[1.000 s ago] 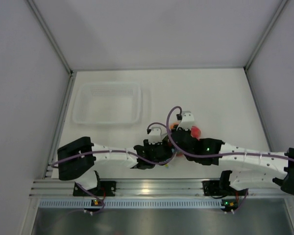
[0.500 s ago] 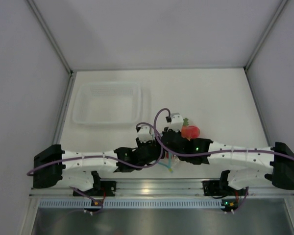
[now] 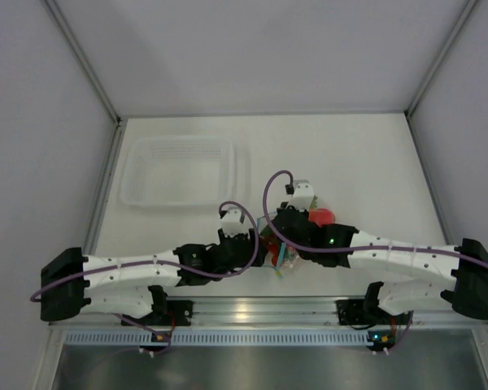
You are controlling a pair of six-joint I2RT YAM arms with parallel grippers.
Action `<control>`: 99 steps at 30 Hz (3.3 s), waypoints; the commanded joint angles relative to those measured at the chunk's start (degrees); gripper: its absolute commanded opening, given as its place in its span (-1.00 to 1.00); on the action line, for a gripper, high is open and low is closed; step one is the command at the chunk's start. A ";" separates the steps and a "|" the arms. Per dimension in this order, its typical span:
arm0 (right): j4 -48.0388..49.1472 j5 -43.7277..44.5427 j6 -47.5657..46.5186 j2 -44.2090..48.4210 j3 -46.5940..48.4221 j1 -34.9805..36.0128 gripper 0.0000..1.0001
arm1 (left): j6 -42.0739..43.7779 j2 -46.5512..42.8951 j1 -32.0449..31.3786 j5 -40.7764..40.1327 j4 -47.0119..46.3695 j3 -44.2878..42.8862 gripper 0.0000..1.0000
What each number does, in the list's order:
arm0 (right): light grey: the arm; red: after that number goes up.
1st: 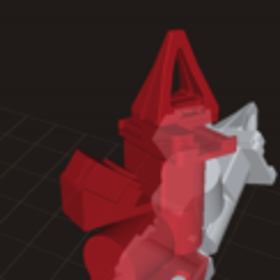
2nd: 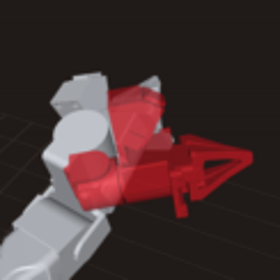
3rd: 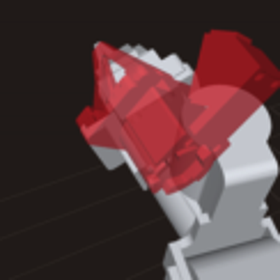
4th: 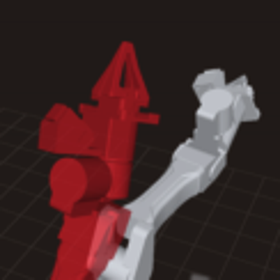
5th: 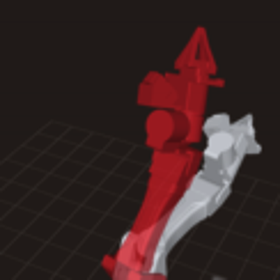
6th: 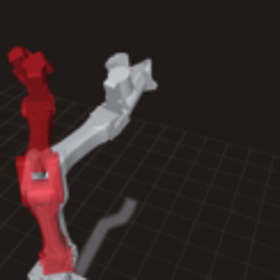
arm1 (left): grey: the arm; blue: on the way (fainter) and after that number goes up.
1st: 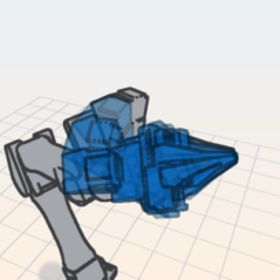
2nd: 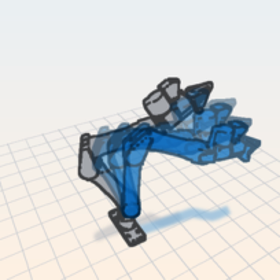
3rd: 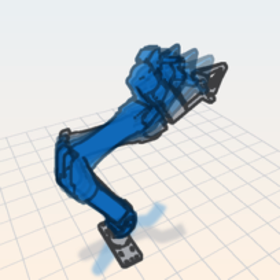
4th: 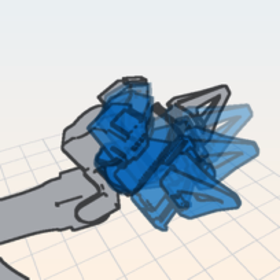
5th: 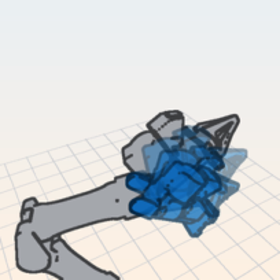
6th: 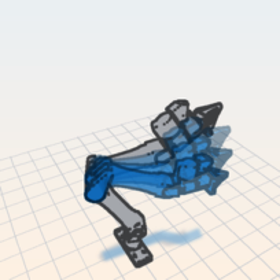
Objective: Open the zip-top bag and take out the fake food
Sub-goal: Pick up the fake fruit from the zipper food storage bag, then place the fake fruit in the bin.
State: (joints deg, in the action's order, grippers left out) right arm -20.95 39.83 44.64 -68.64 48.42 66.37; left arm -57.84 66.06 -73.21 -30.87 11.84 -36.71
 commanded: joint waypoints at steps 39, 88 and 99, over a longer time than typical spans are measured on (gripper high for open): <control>6.98 -21.29 6.69 17.58 -3.16 -24.70 -1.00 | 29.11 9.27 15.99 25.61 20.15 -34.83 -1.00; 3.28 -42.03 -5.35 19.86 4.92 -29.98 -1.00 | 27.26 42.57 74.60 14.78 24.46 -52.50 -0.10; 5.04 -44.84 -4.39 18.81 4.49 -30.60 -1.00 | 29.54 34.14 76.55 23.02 24.38 -53.02 0.96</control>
State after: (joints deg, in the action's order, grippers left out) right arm -20.14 -2.72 39.64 -50.00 49.95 36.62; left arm -29.78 107.13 3.36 -12.43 36.71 -86.78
